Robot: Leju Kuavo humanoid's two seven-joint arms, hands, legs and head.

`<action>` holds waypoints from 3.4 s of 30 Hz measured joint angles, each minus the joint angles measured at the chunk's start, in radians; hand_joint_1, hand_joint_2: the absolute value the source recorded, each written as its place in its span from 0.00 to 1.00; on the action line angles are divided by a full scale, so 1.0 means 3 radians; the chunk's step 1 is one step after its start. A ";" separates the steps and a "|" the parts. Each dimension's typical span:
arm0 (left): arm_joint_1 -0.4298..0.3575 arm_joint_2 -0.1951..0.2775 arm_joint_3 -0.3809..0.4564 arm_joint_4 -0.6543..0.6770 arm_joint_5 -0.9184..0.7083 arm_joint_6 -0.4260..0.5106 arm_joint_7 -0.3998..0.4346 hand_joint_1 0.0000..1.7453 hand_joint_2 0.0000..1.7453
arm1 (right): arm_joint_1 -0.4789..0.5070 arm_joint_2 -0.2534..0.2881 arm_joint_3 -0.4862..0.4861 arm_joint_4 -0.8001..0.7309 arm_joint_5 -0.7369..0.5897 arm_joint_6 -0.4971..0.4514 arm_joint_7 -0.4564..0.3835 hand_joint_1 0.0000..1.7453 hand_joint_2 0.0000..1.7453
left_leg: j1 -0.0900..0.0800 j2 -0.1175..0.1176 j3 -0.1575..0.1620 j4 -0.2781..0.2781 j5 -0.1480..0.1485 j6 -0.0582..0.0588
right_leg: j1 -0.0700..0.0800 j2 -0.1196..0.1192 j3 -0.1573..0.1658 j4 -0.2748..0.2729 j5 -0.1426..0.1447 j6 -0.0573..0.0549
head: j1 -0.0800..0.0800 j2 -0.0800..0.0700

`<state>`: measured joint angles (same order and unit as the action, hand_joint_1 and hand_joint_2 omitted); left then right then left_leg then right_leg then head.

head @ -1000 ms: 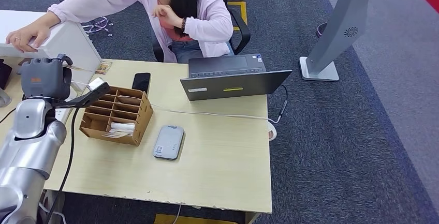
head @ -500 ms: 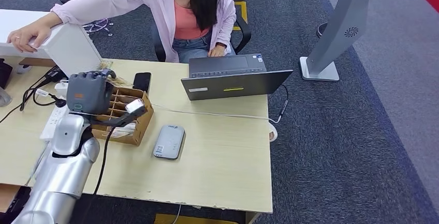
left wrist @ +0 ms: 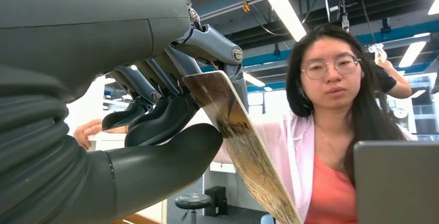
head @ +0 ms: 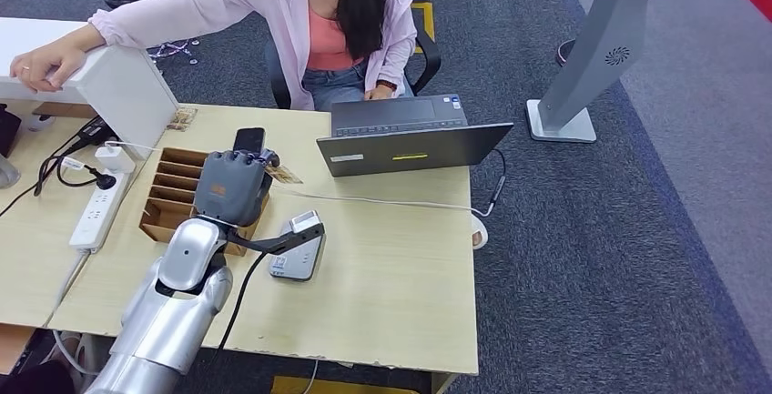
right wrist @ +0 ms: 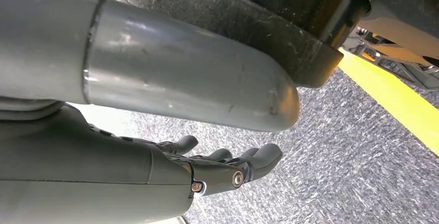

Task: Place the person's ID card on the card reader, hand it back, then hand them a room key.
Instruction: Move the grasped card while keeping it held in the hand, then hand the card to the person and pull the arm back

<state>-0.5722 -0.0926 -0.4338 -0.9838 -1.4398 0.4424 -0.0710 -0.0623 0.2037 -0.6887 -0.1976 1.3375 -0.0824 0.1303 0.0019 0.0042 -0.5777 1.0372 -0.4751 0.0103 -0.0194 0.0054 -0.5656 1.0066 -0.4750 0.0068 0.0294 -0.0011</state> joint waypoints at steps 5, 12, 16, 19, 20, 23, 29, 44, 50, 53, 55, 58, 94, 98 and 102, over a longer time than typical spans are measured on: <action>0.0001 -0.0017 -0.0055 0.0028 -0.0008 -0.0088 0.0034 1.00 1.00 | 0.0000 0.0000 -0.0007 0.0000 -0.0003 0.0000 0.0003 0.00 0.00 | -0.0001 0.0000 -0.0002 0.0000 0.0001 0.0002 | -0.0001 0.0000 0.0000 0.0000 0.0000 0.0000 | 0.0000 0.0000; -0.0011 -0.0057 -0.0186 0.0229 -0.0029 -0.0640 0.0252 1.00 1.00 | 0.0001 0.0001 -0.0059 0.0001 -0.0025 -0.0017 0.0012 0.00 0.00 | -0.0001 0.0000 -0.0002 0.0000 0.0001 0.0002 | -0.0001 0.0000 -0.0001 0.0000 0.0001 0.0002 | 0.0000 0.0000; -0.0035 -0.0081 -0.0245 0.0406 0.0038 -0.0862 0.0311 1.00 1.00 | 0.0002 0.0001 -0.0087 0.0001 -0.0025 -0.0024 0.0013 0.00 0.00 | -0.0001 0.0000 -0.0002 0.0000 0.0001 0.0002 | -0.0001 0.0001 -0.0002 0.0000 0.0002 0.0002 | 0.0000 0.0000; -0.0060 -0.0093 -0.0275 0.0520 0.0089 -0.0968 0.0328 1.00 1.00 | 0.0002 0.0001 -0.0096 0.0001 -0.0024 -0.0025 0.0014 0.00 0.00 | -0.0001 0.0000 -0.0003 0.0000 0.0001 0.0002 | -0.0001 0.0001 -0.0003 0.0000 0.0002 0.0003 | 0.0000 0.0000; -0.0067 -0.0094 -0.0286 0.0549 0.0098 -0.0987 0.0335 1.00 1.00 | 0.0002 0.0001 -0.0097 0.0001 -0.0024 -0.0025 0.0015 0.00 0.00 | -0.0001 0.0000 -0.0003 0.0000 0.0001 0.0002 | -0.0001 0.0001 -0.0003 0.0000 0.0002 0.0003 | -0.0001 0.0000; -0.0080 -0.0096 -0.0298 0.0601 0.0107 -0.1002 0.0346 1.00 1.00 | 0.0003 0.0001 -0.0103 0.0001 -0.0023 -0.0024 0.0015 0.00 0.00 | -0.0001 0.0000 -0.0003 0.0000 0.0001 0.0002 | -0.0001 0.0001 -0.0003 0.0000 0.0002 0.0003 | 0.0000 0.0000; -0.0118 -0.0099 -0.0306 0.0695 0.0143 -0.1077 0.0346 1.00 1.00 | 0.0003 0.0001 -0.0132 0.0001 -0.0016 -0.0026 0.0014 0.00 0.00 | -0.0001 0.0000 -0.0004 0.0000 0.0001 0.0002 | -0.0001 0.0001 -0.0004 0.0000 0.0002 0.0003 | 0.0000 0.0000; -0.0207 -0.0097 -0.0364 0.0996 0.0371 -0.1271 0.0276 1.00 1.00 | 0.0002 0.0001 -0.0152 0.0001 0.0026 -0.0027 0.0017 0.00 0.00 | -0.0001 -0.0001 -0.0005 0.0000 0.0002 0.0003 | -0.0001 0.0000 -0.0004 0.0000 0.0002 0.0003 | 0.0000 0.0000; -0.0243 -0.0087 -0.0382 0.1089 0.0464 -0.1347 0.0226 1.00 1.00 | 0.0002 0.0001 -0.0152 0.0001 0.0048 -0.0029 0.0034 0.00 0.00 | -0.0001 -0.0001 -0.0005 0.0000 0.0002 0.0003 | -0.0001 0.0000 -0.0003 0.0000 0.0002 0.0003 | -0.0001 0.0000; -0.0253 -0.0075 -0.0384 0.1109 0.0506 -0.1245 0.0226 1.00 1.00 | 0.0002 0.0001 -0.0153 0.0001 0.0054 -0.0029 0.0034 0.00 0.00 | -0.0001 -0.0001 -0.0005 0.0000 0.0005 0.0002 | -0.0001 0.0000 -0.0003 0.0000 0.0003 0.0004 | -0.0001 0.0000; -0.0268 -0.0064 -0.0384 0.1103 0.0526 -0.1133 0.0242 1.00 1.00 | 0.0003 0.0001 -0.0155 0.0001 0.0055 -0.0029 0.0032 0.00 0.00 | -0.0001 -0.0001 -0.0005 0.0000 0.0006 0.0001 | -0.0001 0.0000 -0.0004 0.0000 0.0005 0.0004 | -0.0001 0.0000; -0.0335 -0.0038 -0.0383 0.1020 0.0541 -0.0962 0.0305 1.00 1.00 | 0.0003 0.0001 -0.0162 0.0001 0.0059 -0.0028 0.0023 0.00 0.00 | 0.0000 -0.0002 -0.0007 0.0000 0.0008 0.0001 | 0.0000 -0.0001 -0.0004 0.0000 0.0006 0.0005 | -0.0001 0.0000; -0.1073 0.0406 0.0195 0.0270 -0.0051 -0.0012 0.0416 1.00 1.00 | -0.0002 0.0001 -0.0161 0.0003 0.0228 0.0029 -0.0002 0.00 0.00 | 0.0000 -0.0003 -0.0010 0.0000 0.0014 0.0001 | 0.0000 -0.0003 -0.0007 0.0002 0.0013 0.0003 | -0.0001 0.0000; -0.1085 0.0408 0.0210 0.0345 -0.0058 -0.0007 0.0416 1.00 1.00 | -0.0002 0.0001 -0.0161 0.0003 0.0225 0.0029 0.0002 0.00 0.00 | 0.0000 -0.0003 -0.0010 0.0000 0.0014 0.0001 | 0.0000 -0.0003 -0.0008 0.0002 0.0013 0.0002 | -0.0001 0.0000; -0.1084 0.0410 0.0224 0.0406 -0.0059 -0.0003 0.0407 0.35 1.00 | -0.0002 0.0001 -0.0161 0.0003 0.0222 0.0029 0.0004 0.00 0.00 | 0.0000 -0.0003 -0.0011 0.0000 0.0014 0.0001 | 0.0000 -0.0003 -0.0008 0.0002 0.0013 0.0002 | -0.0001 0.0000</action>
<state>-0.8974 0.0304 -0.3668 -0.8619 -1.4575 0.4416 0.0512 -0.0628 0.2041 -0.7370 -0.1968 1.4041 -0.0736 0.1316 0.0020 0.0034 -0.5811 1.0372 -0.4707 0.0104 -0.0194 0.0046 -0.5681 1.0072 -0.4711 0.0075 0.0292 -0.0011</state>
